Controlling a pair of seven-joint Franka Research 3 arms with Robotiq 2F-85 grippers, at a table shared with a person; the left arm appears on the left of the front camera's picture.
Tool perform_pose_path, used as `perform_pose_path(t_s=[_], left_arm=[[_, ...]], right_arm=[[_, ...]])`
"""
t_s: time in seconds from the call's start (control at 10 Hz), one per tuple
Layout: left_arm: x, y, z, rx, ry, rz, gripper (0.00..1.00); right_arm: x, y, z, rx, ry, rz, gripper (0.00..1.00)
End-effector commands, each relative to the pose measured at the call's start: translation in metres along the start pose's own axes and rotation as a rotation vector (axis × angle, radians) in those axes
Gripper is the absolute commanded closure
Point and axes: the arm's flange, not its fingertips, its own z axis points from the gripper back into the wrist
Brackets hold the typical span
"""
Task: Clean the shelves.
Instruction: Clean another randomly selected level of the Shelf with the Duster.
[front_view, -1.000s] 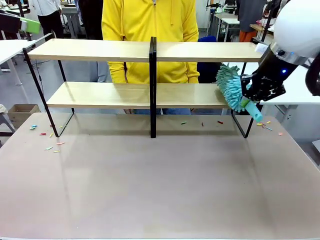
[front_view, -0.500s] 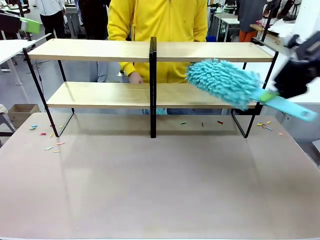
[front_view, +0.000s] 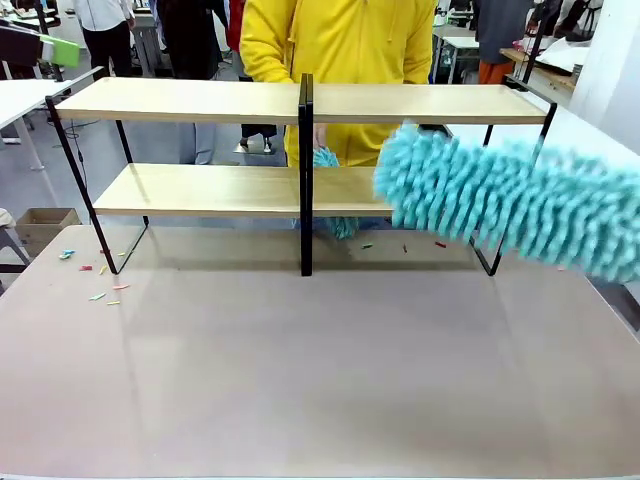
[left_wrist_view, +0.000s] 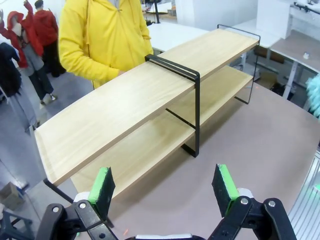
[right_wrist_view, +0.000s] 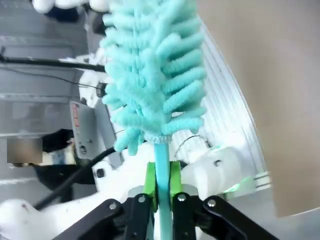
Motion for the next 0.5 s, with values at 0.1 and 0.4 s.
perform_pose_path(t_s=[0.1,0.4], left_arm=[[-0.001,-0.002,-0.001,0.008,0.005,0.008,0.00],[-0.001,-0.002,-0.001,0.008,0.005,0.008,0.00]], right_arm=[[-0.022,0.010,0.026,-0.140,-0.420,0.211,0.88],[-0.041,0.006,0.037,-0.339,-0.946,-0.021,0.88]])
